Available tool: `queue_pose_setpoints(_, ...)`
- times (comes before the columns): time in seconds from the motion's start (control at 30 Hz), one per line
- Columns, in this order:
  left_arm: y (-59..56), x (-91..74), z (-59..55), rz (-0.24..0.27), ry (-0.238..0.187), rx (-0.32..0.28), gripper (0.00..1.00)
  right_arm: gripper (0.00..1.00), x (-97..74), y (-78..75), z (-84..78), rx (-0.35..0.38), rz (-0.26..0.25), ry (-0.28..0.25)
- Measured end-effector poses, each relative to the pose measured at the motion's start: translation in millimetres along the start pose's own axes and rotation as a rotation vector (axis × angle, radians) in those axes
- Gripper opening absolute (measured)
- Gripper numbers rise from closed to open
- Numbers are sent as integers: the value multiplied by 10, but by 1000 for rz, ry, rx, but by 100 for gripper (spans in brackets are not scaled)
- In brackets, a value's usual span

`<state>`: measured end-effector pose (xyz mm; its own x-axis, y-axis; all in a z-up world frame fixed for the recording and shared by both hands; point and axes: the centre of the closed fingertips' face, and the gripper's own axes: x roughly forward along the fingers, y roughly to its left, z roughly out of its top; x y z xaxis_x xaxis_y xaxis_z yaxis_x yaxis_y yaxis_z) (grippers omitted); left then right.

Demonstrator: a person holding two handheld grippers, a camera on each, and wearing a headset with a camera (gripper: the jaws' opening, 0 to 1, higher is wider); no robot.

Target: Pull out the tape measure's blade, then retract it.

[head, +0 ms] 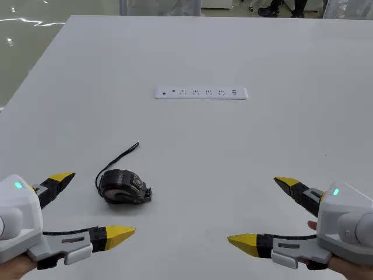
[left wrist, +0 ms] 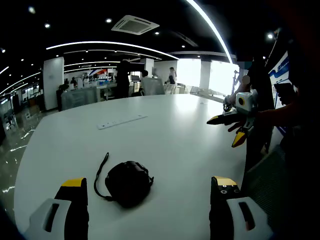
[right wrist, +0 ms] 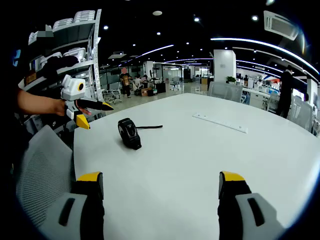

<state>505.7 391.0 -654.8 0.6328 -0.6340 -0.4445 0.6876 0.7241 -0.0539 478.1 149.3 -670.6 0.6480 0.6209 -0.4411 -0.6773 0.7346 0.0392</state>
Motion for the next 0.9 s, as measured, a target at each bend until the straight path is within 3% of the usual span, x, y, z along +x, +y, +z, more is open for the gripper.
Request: queue_pose_setpoints(0.9, 59, 81, -59, 40, 35, 3, 99, 96, 28, 6, -16, -31, 20, 10)
